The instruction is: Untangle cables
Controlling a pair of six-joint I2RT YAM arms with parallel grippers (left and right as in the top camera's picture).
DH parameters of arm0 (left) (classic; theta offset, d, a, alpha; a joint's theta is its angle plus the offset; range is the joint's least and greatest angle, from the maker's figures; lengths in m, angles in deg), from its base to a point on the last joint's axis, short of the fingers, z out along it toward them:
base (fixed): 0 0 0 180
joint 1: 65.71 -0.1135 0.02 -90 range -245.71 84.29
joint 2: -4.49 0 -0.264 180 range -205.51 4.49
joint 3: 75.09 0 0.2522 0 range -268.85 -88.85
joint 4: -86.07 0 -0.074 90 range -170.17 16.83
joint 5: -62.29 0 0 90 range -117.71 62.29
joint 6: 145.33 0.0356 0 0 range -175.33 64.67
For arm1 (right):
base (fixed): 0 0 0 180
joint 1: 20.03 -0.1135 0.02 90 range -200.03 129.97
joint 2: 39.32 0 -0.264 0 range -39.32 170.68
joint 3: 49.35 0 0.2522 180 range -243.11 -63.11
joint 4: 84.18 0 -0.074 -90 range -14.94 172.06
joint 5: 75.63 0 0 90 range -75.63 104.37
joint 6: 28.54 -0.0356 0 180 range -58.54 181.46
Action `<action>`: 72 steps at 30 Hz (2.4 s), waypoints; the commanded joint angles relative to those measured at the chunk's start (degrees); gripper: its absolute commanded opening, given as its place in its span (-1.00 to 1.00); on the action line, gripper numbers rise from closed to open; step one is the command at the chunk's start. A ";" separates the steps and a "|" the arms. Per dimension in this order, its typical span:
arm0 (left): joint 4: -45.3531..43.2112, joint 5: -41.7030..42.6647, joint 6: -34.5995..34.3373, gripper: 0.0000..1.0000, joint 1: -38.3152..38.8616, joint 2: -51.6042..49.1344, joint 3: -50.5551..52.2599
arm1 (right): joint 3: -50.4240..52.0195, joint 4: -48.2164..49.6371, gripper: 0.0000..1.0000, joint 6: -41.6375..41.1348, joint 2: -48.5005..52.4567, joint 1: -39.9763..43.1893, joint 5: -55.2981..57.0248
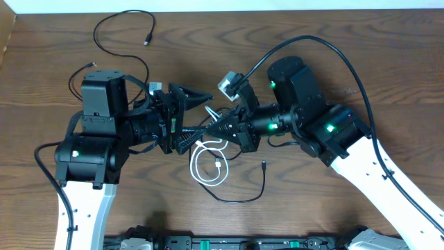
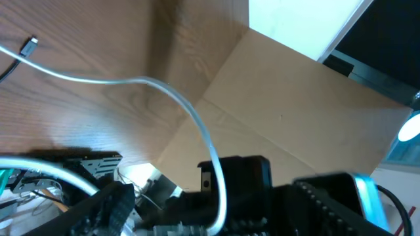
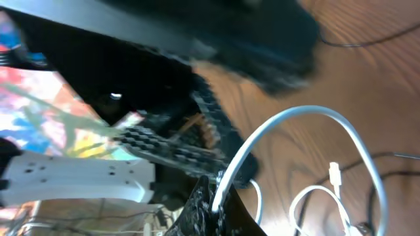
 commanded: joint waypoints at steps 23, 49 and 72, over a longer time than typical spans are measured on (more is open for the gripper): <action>0.09 1.07 0.09 -0.43 -0.13 0.57 -1.36 | 0.26 2.14 -0.98 -1.90 -0.11 -2.12 -6.36; 0.07 -1.31 -2.10 -0.48 -0.15 0.57 -1.36 | 0.26 1.92 -0.98 -1.86 -0.11 -2.05 -4.48; 0.09 -4.42 -1.70 -0.85 -0.15 0.57 -1.36 | 0.26 -0.55 -0.97 -1.86 -0.11 -2.05 -4.48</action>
